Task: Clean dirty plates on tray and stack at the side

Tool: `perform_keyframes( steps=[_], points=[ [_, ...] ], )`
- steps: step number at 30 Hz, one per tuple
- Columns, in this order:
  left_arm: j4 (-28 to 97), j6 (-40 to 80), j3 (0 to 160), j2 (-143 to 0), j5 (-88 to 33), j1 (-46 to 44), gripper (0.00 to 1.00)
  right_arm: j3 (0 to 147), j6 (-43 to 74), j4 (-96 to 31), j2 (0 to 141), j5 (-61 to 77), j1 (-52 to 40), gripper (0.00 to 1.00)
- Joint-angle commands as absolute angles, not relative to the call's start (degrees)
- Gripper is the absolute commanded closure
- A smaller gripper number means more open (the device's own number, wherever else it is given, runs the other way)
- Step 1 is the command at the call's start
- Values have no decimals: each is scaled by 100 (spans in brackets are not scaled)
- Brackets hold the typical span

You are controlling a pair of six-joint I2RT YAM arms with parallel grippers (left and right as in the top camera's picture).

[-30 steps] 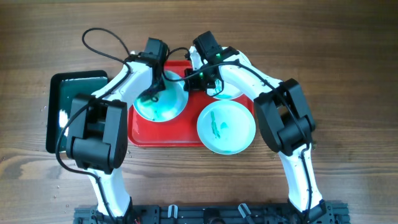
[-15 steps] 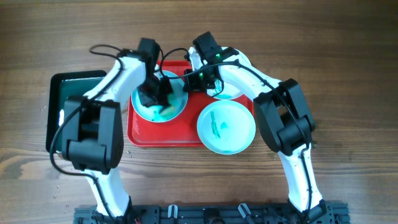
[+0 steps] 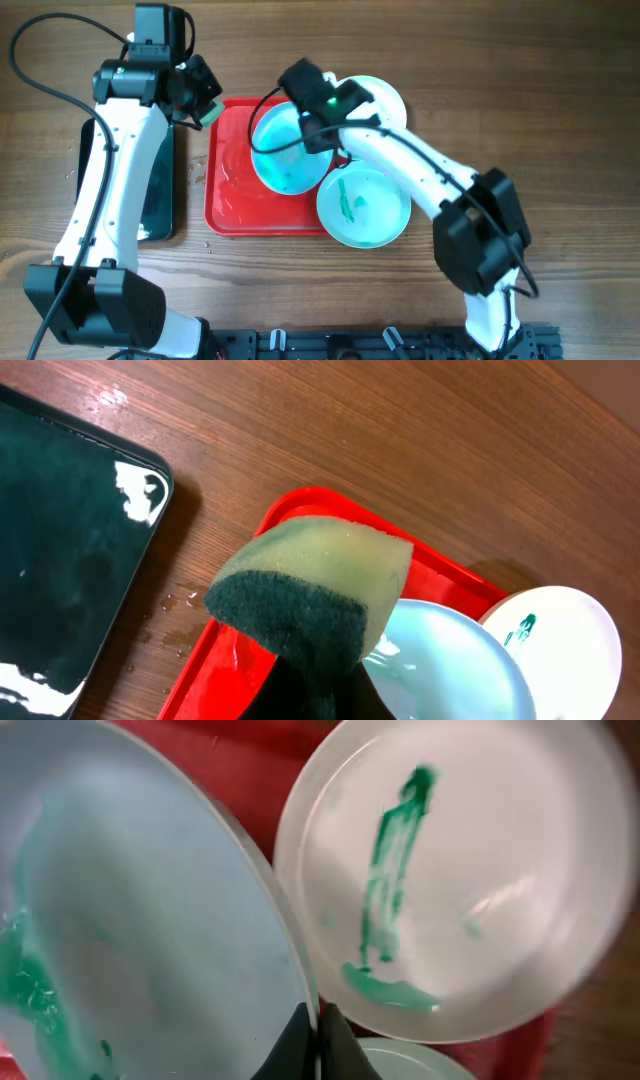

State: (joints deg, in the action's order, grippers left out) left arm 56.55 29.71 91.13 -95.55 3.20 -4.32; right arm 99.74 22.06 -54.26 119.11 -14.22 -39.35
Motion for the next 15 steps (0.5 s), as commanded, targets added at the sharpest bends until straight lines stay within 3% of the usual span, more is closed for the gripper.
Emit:
perform_keyframes(
  steps=[1, 7, 15],
  points=[
    [5614, 3050, 9087, -9581, 423, -395, 96, 10025, 2598, -5367, 11439, -3271, -4379, 96],
    [5638, 3050, 9076, -9581, 425, -395, 96, 9974, 3000, -5085, 11498, -3811, -4453, 96],
    [5621, 3052, 9074, -9581, 716, -395, 96, 10044, 1942, -4718, 11434, -5889, -5033, 96]
  ],
)
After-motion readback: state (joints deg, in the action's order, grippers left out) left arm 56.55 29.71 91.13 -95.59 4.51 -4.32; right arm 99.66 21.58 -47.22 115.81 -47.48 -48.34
